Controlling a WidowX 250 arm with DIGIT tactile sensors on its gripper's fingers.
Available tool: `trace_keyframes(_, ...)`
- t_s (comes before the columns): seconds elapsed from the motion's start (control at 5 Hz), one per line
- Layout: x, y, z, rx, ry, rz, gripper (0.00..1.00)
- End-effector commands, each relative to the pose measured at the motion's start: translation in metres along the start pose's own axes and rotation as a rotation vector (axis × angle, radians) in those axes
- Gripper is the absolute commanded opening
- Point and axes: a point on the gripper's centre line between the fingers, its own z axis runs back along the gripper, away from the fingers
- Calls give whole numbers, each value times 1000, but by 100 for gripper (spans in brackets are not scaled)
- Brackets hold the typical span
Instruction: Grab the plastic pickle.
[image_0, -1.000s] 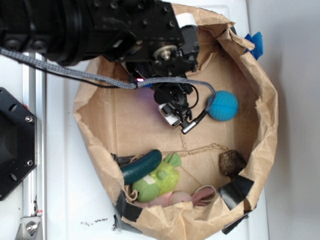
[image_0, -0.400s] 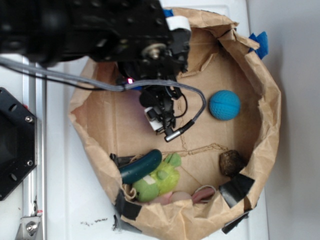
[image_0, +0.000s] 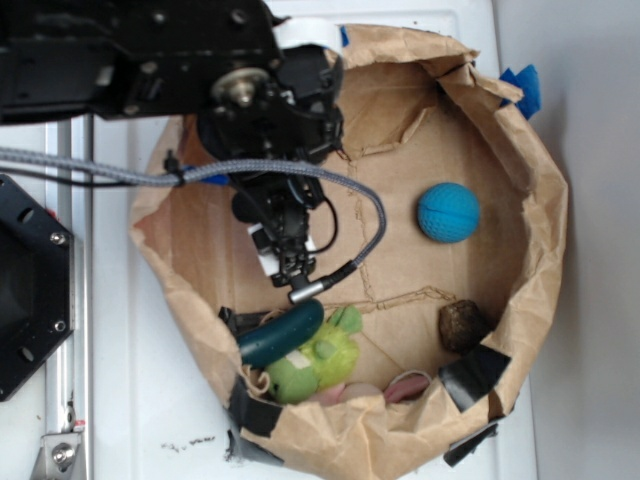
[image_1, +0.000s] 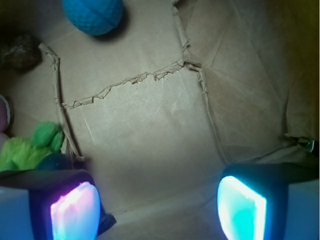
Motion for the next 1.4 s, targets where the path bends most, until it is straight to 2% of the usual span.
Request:
trace_keyframes(0.0, 0, 23, 11, 9, -5, -18, 100)
trace_keyframes(0.4, -1, 23, 18, -24, -63, -74, 100)
trace_keyframes(0.6, 12, 11, 21, -50, -121, -23, 100)
trace_keyframes(1.0, 36, -8, 17, -111, -163, 31, 100)
trace_keyframes(1.2, 38, -12, 6, -104, -194, 26, 100)
